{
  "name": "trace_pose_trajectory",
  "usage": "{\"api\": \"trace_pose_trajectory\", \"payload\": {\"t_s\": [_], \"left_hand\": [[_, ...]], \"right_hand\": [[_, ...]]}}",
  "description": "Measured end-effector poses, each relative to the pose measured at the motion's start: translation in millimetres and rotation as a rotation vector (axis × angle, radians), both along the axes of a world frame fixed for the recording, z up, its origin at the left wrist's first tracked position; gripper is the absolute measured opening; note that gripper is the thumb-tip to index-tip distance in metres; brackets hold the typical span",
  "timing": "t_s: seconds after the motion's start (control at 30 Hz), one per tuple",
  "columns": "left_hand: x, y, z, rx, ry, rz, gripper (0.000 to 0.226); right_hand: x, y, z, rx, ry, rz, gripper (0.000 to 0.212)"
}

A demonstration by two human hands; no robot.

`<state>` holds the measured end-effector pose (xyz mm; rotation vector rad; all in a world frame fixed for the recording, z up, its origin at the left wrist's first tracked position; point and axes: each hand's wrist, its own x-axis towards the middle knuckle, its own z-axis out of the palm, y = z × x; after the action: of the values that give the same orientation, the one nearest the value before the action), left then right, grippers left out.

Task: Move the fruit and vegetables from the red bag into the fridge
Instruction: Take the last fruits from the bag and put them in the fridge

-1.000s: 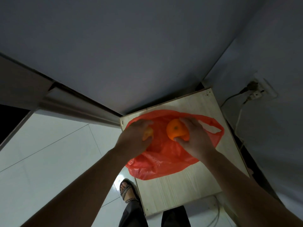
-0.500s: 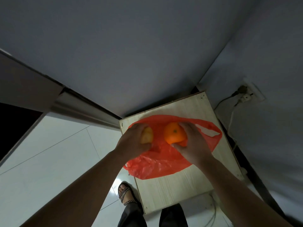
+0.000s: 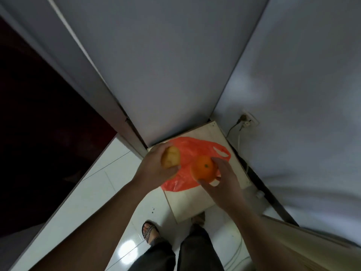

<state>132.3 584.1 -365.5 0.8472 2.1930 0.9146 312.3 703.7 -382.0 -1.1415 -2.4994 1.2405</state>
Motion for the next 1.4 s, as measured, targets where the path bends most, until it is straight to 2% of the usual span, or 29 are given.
{"api": "trace_pose_trajectory", "payload": {"t_s": [0.23,0.47,0.7,1.03,1.2,1.4], "left_hand": [[22,-70,58,0.123,0.049,0.111,0.065],[51,-123,93,0.056,0.139,0.383,0.066],[99,-172,109,-0.006,0.121,0.736,0.068],[168,-274,133,-0.047,0.081,1.102,0.068],[190,-338,136,-0.051,0.131,1.199,0.069],[204,-466,131,-0.053,0.213,1.246,0.071]], "right_hand": [[4,-53,60,-0.006,0.123,0.023,0.075],[-7,-61,84,-0.029,0.117,0.351,0.076],[-43,-81,99,-0.086,0.108,0.721,0.071],[-62,-199,120,-0.109,0.136,1.153,0.075],[-63,-260,129,-0.113,0.135,1.257,0.073],[-62,-393,133,-0.1,0.125,1.356,0.073]]}}
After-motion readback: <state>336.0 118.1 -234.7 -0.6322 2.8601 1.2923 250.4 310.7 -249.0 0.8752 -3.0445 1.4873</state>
